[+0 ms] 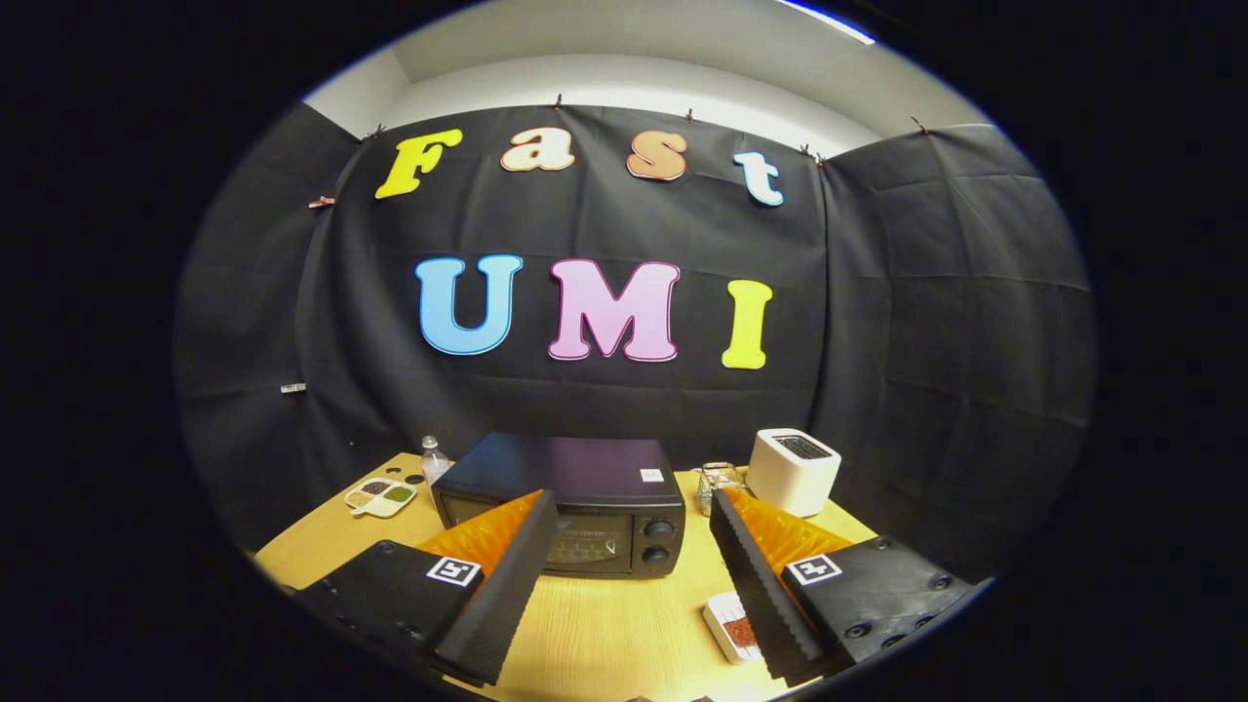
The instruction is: Open the toaster oven, put the food inside, and close the toaster oven door.
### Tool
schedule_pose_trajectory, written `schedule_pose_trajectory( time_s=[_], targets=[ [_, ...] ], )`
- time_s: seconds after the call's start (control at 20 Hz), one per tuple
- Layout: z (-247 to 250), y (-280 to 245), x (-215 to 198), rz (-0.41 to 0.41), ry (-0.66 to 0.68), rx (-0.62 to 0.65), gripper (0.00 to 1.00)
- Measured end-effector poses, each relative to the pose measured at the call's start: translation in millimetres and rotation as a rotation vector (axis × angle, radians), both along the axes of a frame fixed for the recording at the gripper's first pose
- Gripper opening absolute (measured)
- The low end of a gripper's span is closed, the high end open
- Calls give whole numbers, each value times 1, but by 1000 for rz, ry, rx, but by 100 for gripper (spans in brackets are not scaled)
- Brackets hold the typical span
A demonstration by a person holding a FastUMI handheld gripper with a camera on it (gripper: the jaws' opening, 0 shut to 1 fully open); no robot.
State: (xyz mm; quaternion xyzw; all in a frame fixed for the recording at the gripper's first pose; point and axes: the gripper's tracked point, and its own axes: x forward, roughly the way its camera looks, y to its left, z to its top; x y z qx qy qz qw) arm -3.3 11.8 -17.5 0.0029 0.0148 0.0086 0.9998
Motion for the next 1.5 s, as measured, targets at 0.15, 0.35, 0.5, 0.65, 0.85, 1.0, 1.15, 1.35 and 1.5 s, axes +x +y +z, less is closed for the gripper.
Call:
schedule_pose_trajectory(
  time_s=[0.15,0.35,0.5,0.65,0.85,1.0,1.15,1.35,1.5],
  targets=[
    [-6,2,-2,6,7,-13,97],
    [-10,4,1,21,19,26,97],
    [-15,2,8,17,25,17,98],
    [-16,5,20,15,26,13,98],
    [-21,18,41,23,36,11,97],
    [-22,36,62,39,42,15,98],
    [-18,54,81,54,64,50,97],
    [-14,75,106,64,57,32,98],
    [-24,88,130,65,78,22,97]
  ],
)
